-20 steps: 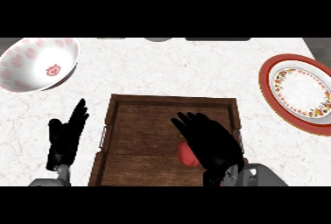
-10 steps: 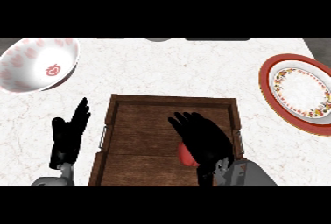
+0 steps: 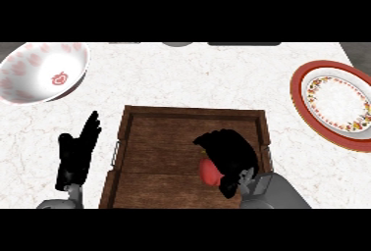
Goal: Pick the bell pepper from the tray and place it in the plate
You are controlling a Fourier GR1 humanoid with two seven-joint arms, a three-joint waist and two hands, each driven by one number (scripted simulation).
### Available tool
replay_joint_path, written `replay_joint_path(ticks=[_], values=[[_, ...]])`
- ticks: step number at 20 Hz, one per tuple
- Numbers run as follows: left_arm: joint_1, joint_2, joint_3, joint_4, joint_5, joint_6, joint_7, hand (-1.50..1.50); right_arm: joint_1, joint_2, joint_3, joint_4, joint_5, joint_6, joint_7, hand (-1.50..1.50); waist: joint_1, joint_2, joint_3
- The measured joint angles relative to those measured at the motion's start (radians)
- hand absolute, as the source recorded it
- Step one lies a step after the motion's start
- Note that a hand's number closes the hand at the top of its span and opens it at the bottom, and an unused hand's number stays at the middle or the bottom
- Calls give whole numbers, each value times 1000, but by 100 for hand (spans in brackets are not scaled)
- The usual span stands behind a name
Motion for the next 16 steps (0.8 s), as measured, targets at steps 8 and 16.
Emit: replay_joint_path(ticks=[8, 16], values=[[5, -3, 11, -22, -8, -16, 20, 0, 23, -9, 33, 2, 116, -72, -118, 150, 0, -1, 0], [-15, -12, 24, 3, -11, -13, 7, 0, 8, -90, -203, 129, 80, -255, -274, 150, -2, 4, 1]])
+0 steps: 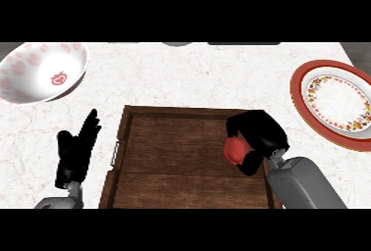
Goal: Pick the bell pepper from the tray and place it in the plate
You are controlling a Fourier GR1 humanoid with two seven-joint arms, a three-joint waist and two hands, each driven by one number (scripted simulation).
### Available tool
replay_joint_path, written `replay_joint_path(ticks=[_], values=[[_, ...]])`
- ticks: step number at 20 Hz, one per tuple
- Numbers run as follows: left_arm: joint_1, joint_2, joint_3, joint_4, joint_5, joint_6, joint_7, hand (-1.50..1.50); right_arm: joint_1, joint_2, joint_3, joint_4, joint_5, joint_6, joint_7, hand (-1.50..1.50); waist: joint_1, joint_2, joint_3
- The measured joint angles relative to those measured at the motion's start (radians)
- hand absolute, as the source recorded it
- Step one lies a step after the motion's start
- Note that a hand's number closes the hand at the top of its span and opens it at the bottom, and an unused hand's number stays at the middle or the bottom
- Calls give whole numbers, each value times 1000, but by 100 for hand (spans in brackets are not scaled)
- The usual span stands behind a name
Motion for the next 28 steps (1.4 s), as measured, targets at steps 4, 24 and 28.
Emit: replay_joint_path(ticks=[4, 24, 28], values=[[-5, -3, 4, 7, 1, 1, 0, 0, -20, -60, -161, 66, -44, -107, -74, 150, 0, 0, 0], [8, -19, -5, -1, -17, -7, -3, 0, -97, -194, -588, 15, -128, -357, -78, 150, 1, -3, -1], [20, -17, -4, -19, -21, -11, 3, 0, -146, -231, -630, 151, -132, -382, -109, 150, 5, -3, -1]])
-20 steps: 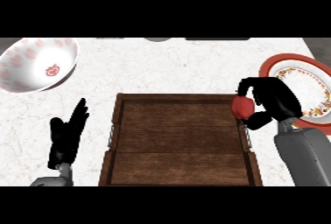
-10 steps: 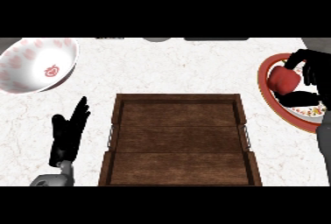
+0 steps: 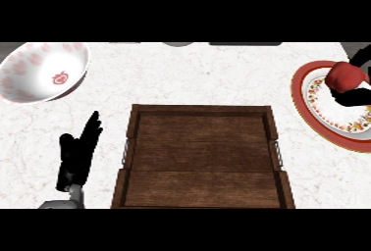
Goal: Pick the bell pepper from the tray and place it in the plate
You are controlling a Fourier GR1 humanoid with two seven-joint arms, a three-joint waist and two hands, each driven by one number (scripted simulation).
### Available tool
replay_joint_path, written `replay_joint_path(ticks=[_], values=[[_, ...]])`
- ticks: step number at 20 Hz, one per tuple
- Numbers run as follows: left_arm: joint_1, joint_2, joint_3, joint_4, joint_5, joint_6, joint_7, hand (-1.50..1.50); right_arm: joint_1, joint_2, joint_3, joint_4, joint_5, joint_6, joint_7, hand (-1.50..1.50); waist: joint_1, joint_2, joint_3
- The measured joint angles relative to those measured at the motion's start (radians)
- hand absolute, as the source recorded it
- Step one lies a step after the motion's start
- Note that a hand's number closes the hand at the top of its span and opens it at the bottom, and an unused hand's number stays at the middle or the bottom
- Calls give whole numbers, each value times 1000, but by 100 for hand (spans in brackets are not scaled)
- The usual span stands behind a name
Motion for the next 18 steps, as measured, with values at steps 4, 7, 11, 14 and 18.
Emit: replay_joint_path(ticks=[4, 7, 11, 14, 18], values=[[-19, -4, 4, 16, -5, 1, 2, 0, -54, -56, -37, 176, -4, -21, -68, 150, 2, 1, 0], [-22, -5, 10, 35, 1, -8, -15, 0, -117, -83, -42, 325, 16, -56, -105, 150, 6, 3, 0], [-36, -7, 5, 36, -10, -5, -11, 0, -176, -124, -47, 518, 31, -57, -164, 150, 12, 5, 1], [-35, -14, 2, 35, -11, -4, -9, 0, -203, -147, -49, 641, 29, -25, -212, 150, 15, 6, 1], [-30, -13, 0, 20, -10, -8, -1, 0, -220, -177, -39, 778, 35, 53, -259, -150, 22, 9, 1]])
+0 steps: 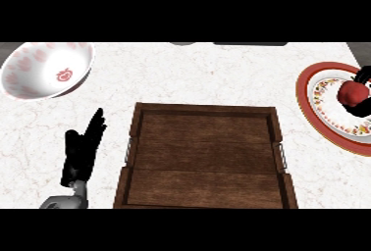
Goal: Pick the bell pepper from the tray and place it in the plate
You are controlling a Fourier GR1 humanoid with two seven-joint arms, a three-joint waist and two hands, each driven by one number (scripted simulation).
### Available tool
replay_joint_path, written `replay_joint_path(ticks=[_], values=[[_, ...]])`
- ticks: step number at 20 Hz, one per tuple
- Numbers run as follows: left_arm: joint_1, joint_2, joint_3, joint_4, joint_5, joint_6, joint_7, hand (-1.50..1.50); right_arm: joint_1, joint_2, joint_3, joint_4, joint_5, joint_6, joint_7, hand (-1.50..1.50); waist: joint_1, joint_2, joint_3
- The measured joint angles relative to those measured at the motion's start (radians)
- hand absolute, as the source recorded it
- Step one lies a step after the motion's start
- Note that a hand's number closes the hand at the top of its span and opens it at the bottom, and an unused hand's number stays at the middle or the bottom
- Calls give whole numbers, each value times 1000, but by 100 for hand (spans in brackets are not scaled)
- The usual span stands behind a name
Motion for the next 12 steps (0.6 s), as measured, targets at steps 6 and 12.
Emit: replay_joint_path(ticks=[6, 12], values=[[-34, 7, 12, 16, 4, -8, 9, 0, -44, -39, 8, 168, 11, 61, -121, -150, 2, 2, 1], [-21, 7, 13, 1, 3, -5, 18, 0, -72, -65, -105, 207, -122, 126, -315, -150, -5, -1, 2]])
